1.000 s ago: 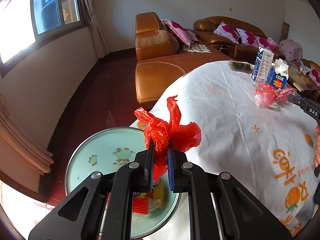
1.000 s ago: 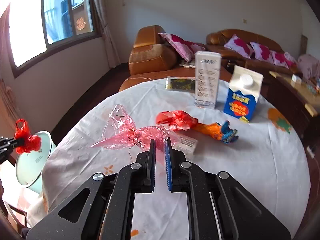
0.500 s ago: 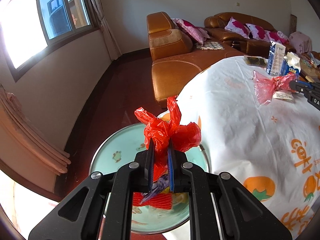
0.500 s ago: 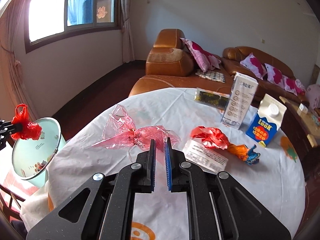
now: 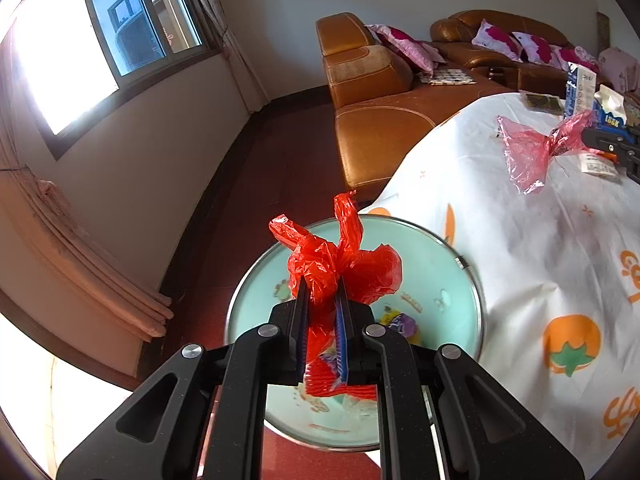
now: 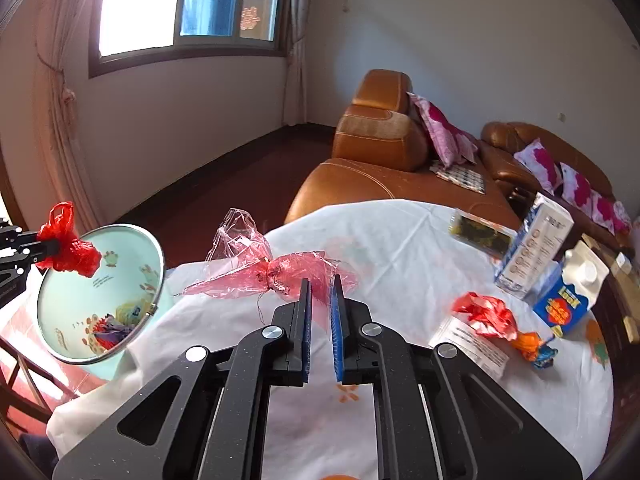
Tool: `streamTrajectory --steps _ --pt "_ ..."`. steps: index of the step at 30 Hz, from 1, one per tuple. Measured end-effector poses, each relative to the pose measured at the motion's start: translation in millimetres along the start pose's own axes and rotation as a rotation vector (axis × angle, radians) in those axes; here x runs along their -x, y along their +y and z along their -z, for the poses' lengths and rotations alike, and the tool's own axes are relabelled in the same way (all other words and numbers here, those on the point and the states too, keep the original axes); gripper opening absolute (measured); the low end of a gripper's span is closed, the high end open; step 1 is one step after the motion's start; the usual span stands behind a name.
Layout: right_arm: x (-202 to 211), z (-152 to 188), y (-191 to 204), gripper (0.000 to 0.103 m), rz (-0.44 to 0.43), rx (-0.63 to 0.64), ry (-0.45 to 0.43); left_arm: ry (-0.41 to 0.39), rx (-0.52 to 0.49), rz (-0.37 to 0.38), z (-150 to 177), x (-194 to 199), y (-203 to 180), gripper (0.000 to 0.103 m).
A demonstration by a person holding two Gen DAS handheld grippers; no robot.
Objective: Collect trash
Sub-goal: 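Hold the red bag over the bin with the left tool while the right tool carries the pink wrapper there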
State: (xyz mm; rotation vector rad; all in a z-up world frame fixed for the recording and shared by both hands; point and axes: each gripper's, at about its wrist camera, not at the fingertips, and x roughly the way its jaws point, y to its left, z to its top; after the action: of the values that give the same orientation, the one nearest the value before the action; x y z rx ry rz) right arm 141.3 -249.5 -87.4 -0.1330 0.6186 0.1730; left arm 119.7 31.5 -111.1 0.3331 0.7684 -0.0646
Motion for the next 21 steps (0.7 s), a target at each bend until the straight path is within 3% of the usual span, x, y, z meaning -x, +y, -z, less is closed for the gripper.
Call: streamTrajectory --steps 21 --pt "-14 -18 83 0.009 -0.112 0.154 -0.013 0.024 -0.007 -0.097 21 -1 24 0.011"
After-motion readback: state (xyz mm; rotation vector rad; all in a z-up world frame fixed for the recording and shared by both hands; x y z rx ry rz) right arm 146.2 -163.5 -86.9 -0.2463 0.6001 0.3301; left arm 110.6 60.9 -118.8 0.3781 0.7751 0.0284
